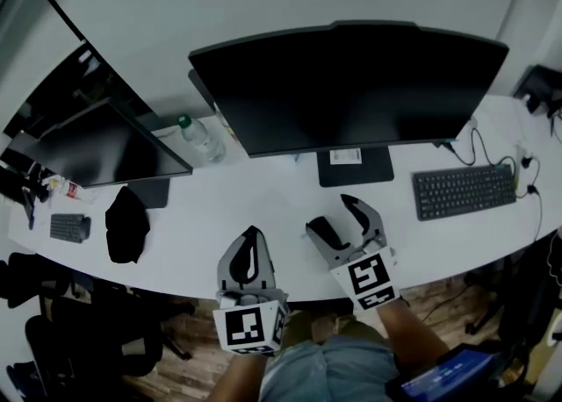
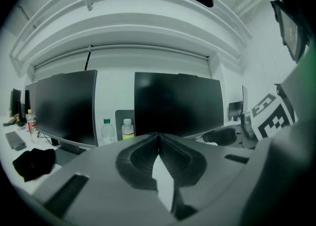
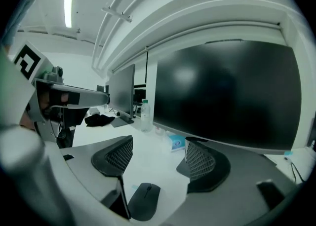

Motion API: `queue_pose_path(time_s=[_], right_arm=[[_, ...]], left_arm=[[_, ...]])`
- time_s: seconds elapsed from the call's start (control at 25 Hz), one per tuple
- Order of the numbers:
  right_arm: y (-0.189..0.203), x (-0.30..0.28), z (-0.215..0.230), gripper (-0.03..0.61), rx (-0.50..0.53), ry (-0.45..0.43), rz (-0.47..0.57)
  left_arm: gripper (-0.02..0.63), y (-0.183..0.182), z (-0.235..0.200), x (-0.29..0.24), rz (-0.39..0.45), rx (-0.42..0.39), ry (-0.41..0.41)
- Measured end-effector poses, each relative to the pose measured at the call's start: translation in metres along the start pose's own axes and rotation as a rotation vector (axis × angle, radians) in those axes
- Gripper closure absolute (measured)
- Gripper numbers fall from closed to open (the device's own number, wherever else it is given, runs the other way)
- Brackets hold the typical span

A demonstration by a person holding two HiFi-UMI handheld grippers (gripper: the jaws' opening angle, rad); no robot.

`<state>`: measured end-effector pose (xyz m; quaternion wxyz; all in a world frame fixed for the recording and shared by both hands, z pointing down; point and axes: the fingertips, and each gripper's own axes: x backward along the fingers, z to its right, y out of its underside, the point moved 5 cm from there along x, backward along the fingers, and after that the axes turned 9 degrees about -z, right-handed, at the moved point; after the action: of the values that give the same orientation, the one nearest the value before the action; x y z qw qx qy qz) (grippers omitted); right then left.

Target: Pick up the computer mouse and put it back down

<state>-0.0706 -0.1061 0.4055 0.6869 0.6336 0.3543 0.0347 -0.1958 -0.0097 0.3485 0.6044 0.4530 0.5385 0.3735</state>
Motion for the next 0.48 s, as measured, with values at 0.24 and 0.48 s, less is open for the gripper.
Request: queue_pose_path(time_s=[0.24,0.48], right_arm=[[0.047,-0.023,-0.008,0.218,-0.026,-0.016,-0.129],[0.091,-0.044,-0.019,0.199,-0.071,-0.041,-0.231]], left_arm=[[0.606,0.025,-0.007,-0.016,-0.070,0.012,0.028],[0.606,0.055,-0.014,-0.027,-0.137,0.027,0.040]])
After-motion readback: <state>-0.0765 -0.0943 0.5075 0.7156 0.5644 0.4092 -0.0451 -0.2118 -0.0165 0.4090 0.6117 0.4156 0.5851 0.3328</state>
